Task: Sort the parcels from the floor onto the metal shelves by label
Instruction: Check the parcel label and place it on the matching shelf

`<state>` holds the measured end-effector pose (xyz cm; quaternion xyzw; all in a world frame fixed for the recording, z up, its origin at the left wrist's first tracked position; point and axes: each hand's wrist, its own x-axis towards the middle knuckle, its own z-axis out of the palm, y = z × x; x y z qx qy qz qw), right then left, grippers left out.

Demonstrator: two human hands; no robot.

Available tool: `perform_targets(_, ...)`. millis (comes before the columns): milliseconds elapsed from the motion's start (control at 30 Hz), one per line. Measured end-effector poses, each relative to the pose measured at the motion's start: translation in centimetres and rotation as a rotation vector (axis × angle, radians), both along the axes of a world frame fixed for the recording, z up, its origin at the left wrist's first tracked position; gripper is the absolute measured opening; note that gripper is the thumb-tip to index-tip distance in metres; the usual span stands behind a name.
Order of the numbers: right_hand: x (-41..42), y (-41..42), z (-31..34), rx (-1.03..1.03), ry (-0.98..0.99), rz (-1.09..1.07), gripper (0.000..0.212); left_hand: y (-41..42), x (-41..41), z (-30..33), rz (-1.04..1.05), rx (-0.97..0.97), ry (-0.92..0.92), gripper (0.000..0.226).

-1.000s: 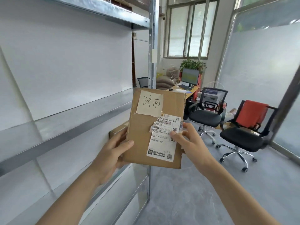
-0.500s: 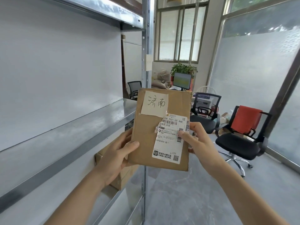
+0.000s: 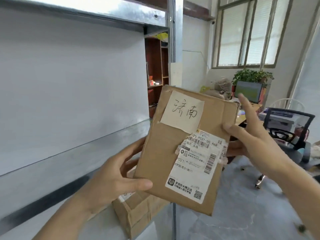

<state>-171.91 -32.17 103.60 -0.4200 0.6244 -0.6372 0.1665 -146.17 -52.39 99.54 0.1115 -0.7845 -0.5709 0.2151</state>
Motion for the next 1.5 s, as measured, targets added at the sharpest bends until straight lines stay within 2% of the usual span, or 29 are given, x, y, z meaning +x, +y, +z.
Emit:
perform_targets(100,-3.0,-1.5,2.2,0.025,-0.067,0.157,0.053,-0.5,-0.4,2.6,-0.024,-0.126,-0.051,0.117)
perform_targets(200,-4.4,-4.2,3.3,0.028,-0.165,0.252,0.05,-1.4,-0.1,5.1,0.204,-0.273,-0.055,0.116)
perform_targets(300,-4.5,-7.8,3.8,0.008,-0.207,0.272,0.041,-3.4,1.1,7.9,0.385,-0.373,0.012,0.101)
perform_targets(400,-4.0,-11.7,4.2,-0.011,-0.281,0.293,0.026,-6.4,2.4,10.7,0.453,-0.274,0.134,0.073)
perform_targets(433,-3.6,-13.0,4.3,0.001,-0.286,0.304,0.027,-7.4,2.8,11.3,0.448,-0.213,0.145,0.071)
perform_targets(533,-2.5,-16.6,3.8,0.045,-0.272,0.272,0.042,-10.4,2.8,11.7,0.487,-0.082,0.145,0.092)
perform_targets(633,-1.8,-19.1,2.0,0.074,-0.265,0.281,0.05,-12.8,1.9,10.2,0.55,0.007,0.167,0.065)
perform_targets(800,-1.3,-22.1,0.3,0.113,-0.199,0.18,0.059,-14.6,0.8,7.0,0.597,0.024,0.084,0.061)
perform_targets(900,-0.4,-22.0,-0.5,0.093,-0.018,0.168,0.076,-14.5,-0.3,5.8,0.715,0.052,0.113,0.064)
perform_targets(1000,0.3,-21.5,-1.3,0.044,0.143,0.242,0.061,-13.1,-1.8,4.8,0.863,0.064,0.143,0.055)
perform_targets(1067,0.2,-21.9,-1.9,0.038,0.228,0.228,0.052,-12.3,-2.9,4.2,0.869,0.092,0.148,0.049)
perform_targets(1267,-1.3,-21.6,-2.8,0.028,0.25,0.224,0.056,-12.0,-5.4,3.3,0.951,0.104,0.176,0.045)
perform_targets(1500,-1.9,-20.5,-2.9,0.084,0.202,0.198,0.054,-9.2,-7.9,2.9,0.968,0.121,0.119,0.034)
